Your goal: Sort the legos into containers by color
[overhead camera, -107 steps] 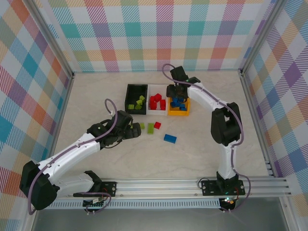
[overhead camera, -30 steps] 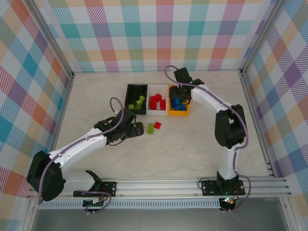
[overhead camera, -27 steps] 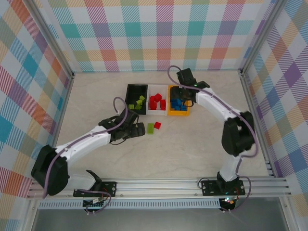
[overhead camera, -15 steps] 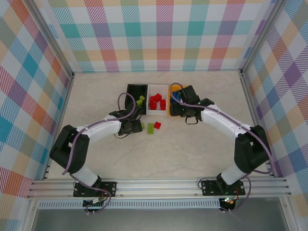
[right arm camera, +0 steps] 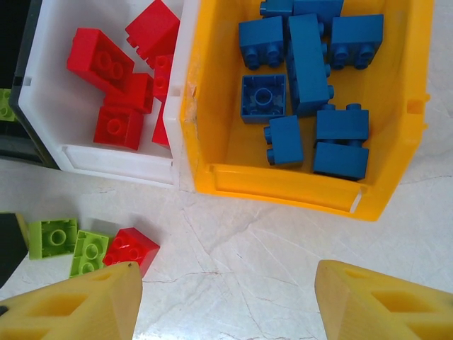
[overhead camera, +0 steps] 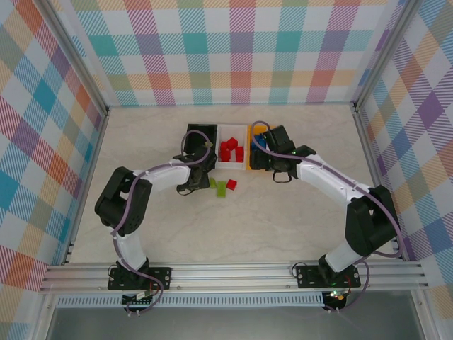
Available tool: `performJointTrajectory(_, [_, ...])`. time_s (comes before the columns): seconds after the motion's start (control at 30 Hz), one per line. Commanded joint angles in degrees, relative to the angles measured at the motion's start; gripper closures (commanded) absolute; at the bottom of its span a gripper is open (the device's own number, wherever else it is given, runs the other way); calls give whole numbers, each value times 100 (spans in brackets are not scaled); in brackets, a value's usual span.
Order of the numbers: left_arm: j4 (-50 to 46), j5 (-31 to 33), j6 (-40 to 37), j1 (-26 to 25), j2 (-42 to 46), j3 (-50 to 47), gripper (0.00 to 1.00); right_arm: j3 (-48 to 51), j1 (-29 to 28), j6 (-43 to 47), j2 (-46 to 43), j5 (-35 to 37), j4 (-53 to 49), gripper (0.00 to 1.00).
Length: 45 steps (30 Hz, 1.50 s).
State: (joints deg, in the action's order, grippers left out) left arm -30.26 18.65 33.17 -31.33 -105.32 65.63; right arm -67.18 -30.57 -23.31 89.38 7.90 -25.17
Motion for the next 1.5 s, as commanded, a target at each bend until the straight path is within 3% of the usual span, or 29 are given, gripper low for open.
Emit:
performJointTrajectory(0.0, [-272,182,-160,57,-233,141,41,38,15,-55,-211,19,152,34])
performJointTrajectory(0.33, [-143,43,-180,57,-107,-160,61,45,12,-63,-234,84,146,34])
performJointTrajectory(0.67, [-345,122,16,81,1284,-165,63,142,10,-136,-230,54,179,34])
performJointTrajectory(0.83, [-446,291,-83,256,722,899,63,196,14,-171,-186,28,183,34])
performJointTrajectory(1.17, [-1012,666,-247,404,-1328,3406,63,491,16,-200,-398,-119,205,34])
performJointTrajectory(1.27, [-1145,671,-211,400,-1654,3759,62,614,16,-174,-529,-212,269,34])
performJointTrajectory(1.47, [-1283,498,-149,404,-1757,4004,36,810,12,-62,-762,-593,472,33])
